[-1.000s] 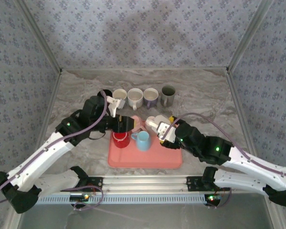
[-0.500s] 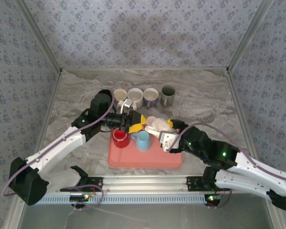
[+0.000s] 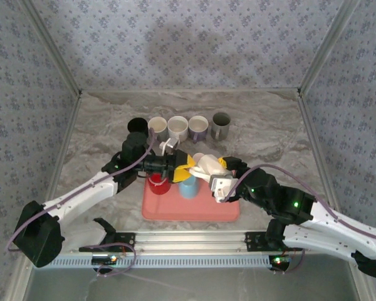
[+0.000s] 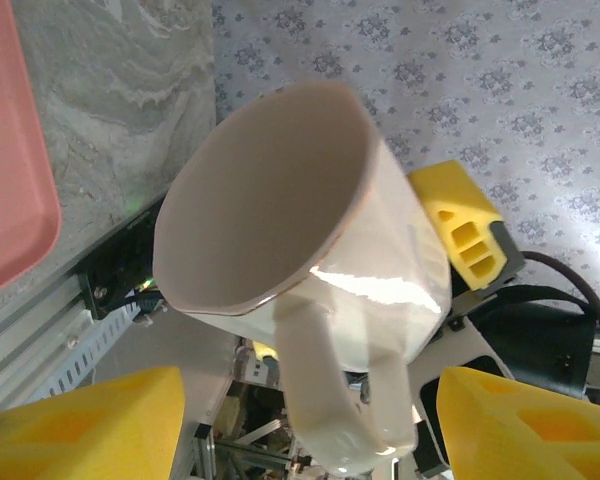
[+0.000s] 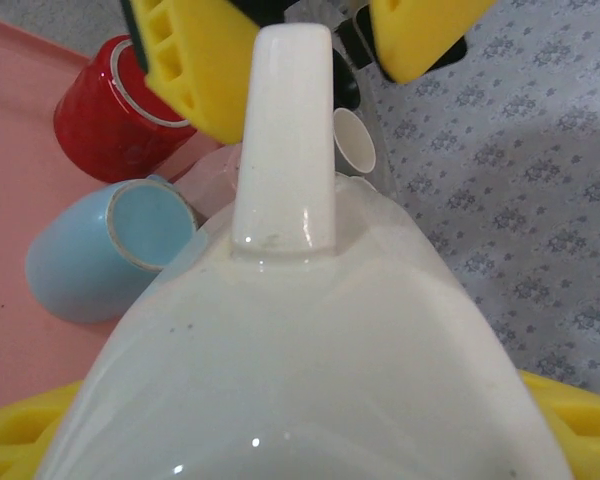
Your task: Turn the mug right side up
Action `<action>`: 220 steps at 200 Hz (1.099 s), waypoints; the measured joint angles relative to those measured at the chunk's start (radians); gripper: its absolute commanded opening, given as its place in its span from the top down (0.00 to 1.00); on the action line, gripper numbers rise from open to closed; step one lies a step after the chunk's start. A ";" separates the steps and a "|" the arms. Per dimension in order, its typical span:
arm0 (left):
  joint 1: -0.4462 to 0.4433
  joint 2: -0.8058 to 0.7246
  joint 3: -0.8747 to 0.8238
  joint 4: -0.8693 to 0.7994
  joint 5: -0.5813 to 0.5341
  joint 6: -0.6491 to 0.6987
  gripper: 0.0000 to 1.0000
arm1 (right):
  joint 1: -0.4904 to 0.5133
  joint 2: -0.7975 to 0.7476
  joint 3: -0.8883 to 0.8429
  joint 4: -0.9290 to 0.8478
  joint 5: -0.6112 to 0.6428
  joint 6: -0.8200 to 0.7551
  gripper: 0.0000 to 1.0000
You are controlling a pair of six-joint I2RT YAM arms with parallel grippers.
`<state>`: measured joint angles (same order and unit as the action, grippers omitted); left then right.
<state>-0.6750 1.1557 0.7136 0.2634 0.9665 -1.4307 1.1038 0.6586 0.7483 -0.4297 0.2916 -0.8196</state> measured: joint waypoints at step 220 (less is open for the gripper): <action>-0.111 0.030 -0.096 0.329 -0.174 -0.342 1.00 | -0.008 0.004 -0.064 0.105 0.067 -0.115 0.60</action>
<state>-0.7860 1.1854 0.6178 0.5922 0.7925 -1.7729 1.0954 0.6624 0.6838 -0.3252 0.3588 -0.9348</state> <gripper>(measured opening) 0.186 0.775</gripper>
